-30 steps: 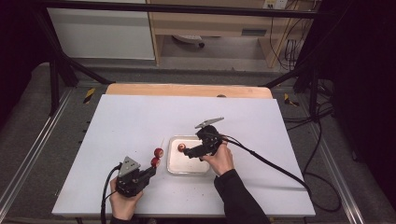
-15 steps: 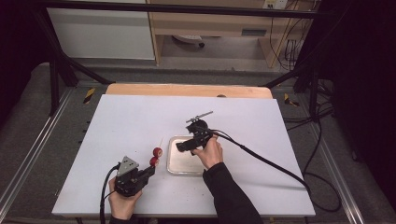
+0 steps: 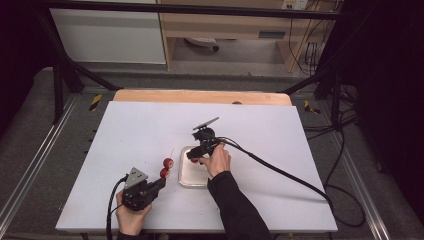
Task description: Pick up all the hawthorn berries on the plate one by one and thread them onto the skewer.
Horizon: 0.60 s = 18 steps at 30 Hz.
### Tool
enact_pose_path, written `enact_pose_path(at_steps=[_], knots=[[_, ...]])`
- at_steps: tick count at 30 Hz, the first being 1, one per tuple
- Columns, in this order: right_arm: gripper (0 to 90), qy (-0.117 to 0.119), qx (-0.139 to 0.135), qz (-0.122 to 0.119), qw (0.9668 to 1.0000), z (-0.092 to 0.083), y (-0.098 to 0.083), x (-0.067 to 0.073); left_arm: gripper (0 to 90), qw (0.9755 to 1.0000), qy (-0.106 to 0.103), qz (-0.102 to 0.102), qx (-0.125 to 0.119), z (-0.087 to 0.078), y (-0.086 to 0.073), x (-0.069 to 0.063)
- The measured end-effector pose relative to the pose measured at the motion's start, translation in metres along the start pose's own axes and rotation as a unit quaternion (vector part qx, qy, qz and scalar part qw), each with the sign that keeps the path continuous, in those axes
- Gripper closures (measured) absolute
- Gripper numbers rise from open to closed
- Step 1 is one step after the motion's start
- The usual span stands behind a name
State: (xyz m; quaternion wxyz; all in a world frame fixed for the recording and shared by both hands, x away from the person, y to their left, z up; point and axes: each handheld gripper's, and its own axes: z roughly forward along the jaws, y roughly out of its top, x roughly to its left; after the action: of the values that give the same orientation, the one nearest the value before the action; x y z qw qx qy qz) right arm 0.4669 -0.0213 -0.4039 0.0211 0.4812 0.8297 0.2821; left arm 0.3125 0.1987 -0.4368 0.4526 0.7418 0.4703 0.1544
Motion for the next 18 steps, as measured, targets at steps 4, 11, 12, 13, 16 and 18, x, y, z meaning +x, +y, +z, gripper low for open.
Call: enact_pose_path(at_steps=[4,11,12,13,16,18], knots=[[42.7,-0.006,0.014,0.006,0.9999,0.005,0.002,0.001,87.8,1.0000,-0.001,-0.001,0.000,0.000,0.000,0.000],[47.6,-0.019,0.033,0.009,0.9992,0.013,0.004,0.004,87.9,1.0000,-0.003,0.000,-0.001,-0.001,0.000,0.001],[48.9,-0.024,0.035,0.011,0.9990,0.014,0.004,0.004,87.9,1.0000,-0.003,-0.001,-0.002,-0.001,0.000,0.001],[49.7,-0.028,0.038,0.011,0.9988,0.015,0.004,0.003,87.8,1.0000,-0.003,-0.001,-0.002,-0.001,0.000,0.001],[52.5,-0.034,0.039,0.013,0.9986,0.016,0.004,0.003,87.8,1.0000,-0.003,-0.002,-0.002,-0.001,0.000,0.001],[54.7,-0.031,0.038,0.015,0.9987,0.017,0.004,0.003,87.8,1.0000,-0.004,-0.001,-0.001,0.000,-0.001,0.001]])
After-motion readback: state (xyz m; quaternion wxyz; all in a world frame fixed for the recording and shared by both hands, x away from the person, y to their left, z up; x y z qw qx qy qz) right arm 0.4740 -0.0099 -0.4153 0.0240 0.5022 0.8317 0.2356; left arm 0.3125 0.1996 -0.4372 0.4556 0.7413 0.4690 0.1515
